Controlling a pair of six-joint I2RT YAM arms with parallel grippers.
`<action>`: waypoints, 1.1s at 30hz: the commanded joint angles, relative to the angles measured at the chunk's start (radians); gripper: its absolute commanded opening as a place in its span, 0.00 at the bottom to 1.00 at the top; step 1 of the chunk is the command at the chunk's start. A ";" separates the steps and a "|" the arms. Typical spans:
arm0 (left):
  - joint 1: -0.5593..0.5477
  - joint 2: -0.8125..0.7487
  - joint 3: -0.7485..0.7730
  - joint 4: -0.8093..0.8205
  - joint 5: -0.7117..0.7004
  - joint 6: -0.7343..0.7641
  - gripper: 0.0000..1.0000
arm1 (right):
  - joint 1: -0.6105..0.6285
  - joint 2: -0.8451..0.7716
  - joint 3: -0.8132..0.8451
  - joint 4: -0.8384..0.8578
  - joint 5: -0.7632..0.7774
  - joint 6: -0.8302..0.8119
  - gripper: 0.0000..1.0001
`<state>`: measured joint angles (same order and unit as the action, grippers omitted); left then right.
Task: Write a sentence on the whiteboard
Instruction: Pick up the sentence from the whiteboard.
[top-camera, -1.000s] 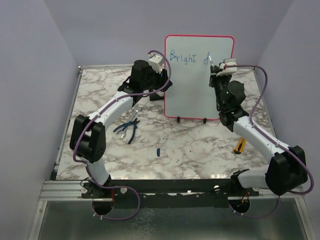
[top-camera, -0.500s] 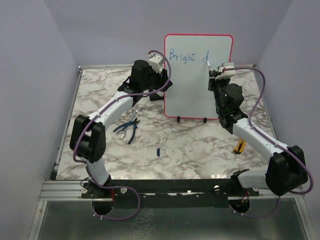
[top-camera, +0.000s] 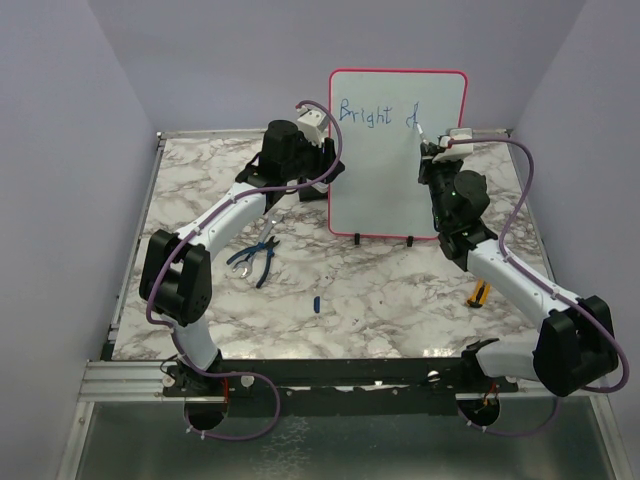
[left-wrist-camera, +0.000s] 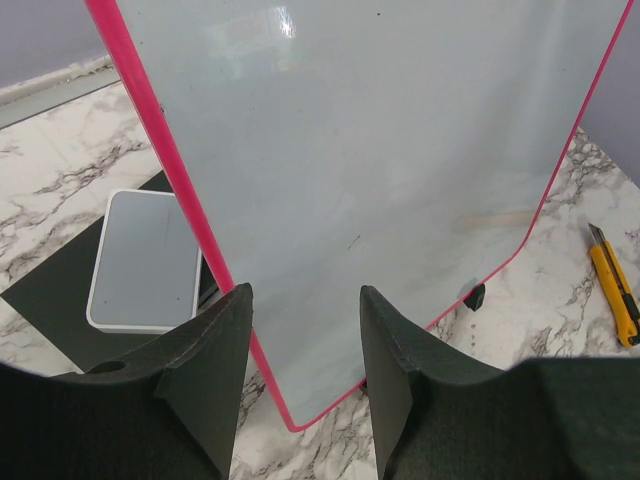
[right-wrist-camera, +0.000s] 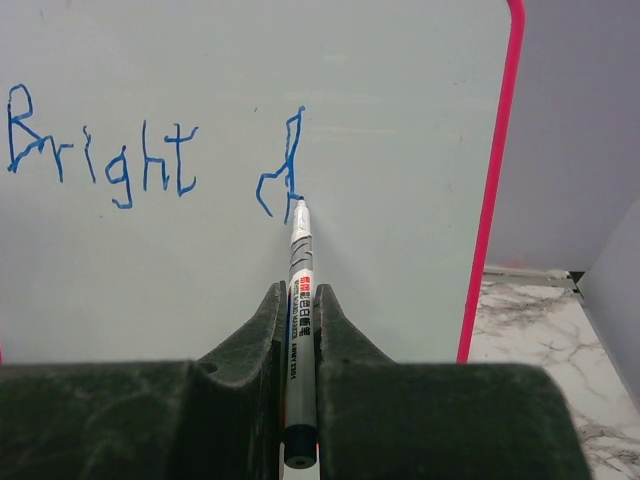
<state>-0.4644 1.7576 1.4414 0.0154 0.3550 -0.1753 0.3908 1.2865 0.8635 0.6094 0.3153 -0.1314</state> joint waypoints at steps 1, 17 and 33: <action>-0.002 -0.036 0.007 0.004 0.019 -0.003 0.48 | -0.006 -0.013 -0.020 -0.002 0.046 -0.001 0.01; -0.002 -0.035 0.006 0.004 0.019 -0.002 0.48 | -0.006 -0.012 -0.011 -0.009 0.037 -0.005 0.01; -0.002 -0.030 0.005 0.006 0.019 -0.005 0.48 | -0.006 -0.085 -0.042 -0.027 0.002 0.013 0.01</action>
<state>-0.4644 1.7576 1.4414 0.0154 0.3550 -0.1757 0.3904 1.2526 0.8478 0.5968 0.3241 -0.1310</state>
